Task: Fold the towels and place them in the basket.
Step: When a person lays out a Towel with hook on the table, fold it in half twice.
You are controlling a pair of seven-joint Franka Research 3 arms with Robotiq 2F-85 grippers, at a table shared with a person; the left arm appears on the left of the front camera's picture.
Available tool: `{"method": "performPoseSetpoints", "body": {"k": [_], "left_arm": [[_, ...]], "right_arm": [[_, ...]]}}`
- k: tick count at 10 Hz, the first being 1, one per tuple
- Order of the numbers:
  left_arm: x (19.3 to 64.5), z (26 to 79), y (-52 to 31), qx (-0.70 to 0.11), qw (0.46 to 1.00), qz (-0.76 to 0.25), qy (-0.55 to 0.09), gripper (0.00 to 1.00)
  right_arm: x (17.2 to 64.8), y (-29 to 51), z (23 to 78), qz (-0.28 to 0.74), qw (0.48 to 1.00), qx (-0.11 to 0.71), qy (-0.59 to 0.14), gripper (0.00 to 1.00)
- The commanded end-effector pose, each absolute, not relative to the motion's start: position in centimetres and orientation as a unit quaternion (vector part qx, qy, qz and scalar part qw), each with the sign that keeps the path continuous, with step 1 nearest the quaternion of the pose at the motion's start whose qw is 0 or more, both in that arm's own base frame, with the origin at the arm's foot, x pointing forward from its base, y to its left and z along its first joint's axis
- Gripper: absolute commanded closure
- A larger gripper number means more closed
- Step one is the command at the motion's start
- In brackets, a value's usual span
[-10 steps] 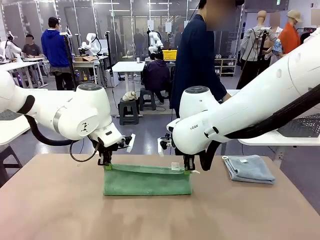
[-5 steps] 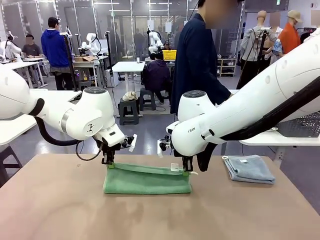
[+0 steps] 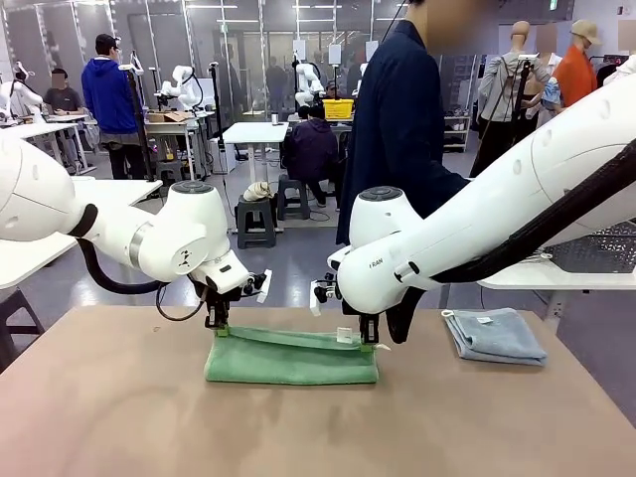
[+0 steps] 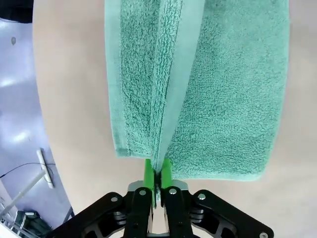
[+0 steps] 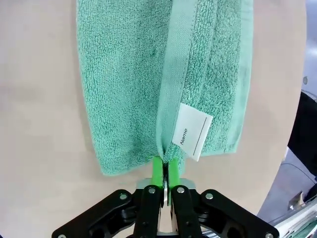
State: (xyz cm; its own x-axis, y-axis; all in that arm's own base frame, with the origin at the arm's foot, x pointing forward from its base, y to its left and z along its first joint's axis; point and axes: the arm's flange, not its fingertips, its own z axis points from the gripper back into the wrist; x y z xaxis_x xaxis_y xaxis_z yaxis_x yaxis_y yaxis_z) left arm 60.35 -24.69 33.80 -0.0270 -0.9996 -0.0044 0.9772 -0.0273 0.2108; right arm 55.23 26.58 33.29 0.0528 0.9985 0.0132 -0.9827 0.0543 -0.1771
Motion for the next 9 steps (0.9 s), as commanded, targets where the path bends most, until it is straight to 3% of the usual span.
{"method": "performPoseSetpoints", "body": {"k": [1, 2, 3, 4, 6, 9], "left_arm": [[61.0, 33.7, -24.5, 0.079, 0.688, -0.717, -0.084, 0.77], [60.8, 33.9, -24.4, 0.085, 0.684, -0.718, -0.095, 0.63], [60.6, 34.2, -24.3, 0.082, 0.682, -0.720, -0.099, 0.58], [60.4, 34.6, -24.2, 0.082, 0.681, -0.720, -0.102, 0.44], [59.6, 36.1, -24.0, 0.084, 0.681, -0.718, -0.117, 0.40], [56.3, 41.0, -22.4, 0.044, 0.691, -0.711, -0.122, 0.40]], "right_arm": [[55.4, 26.6, 33.2, 0.678, 0.728, -0.072, -0.072, 0.76], [55.4, 26.4, 33.4, 0.679, 0.725, -0.079, -0.083, 0.66], [55.3, 26.3, 33.6, 0.679, 0.725, -0.079, -0.084, 0.56], [55.4, 25.9, 34.1, 0.678, 0.725, -0.082, -0.086, 0.46], [55.3, 25.2, 35.8, 0.677, 0.724, -0.092, -0.094, 0.27], [51.9, 23.4, 41.3, 0.649, 0.755, -0.044, -0.084, 0.27]]}}
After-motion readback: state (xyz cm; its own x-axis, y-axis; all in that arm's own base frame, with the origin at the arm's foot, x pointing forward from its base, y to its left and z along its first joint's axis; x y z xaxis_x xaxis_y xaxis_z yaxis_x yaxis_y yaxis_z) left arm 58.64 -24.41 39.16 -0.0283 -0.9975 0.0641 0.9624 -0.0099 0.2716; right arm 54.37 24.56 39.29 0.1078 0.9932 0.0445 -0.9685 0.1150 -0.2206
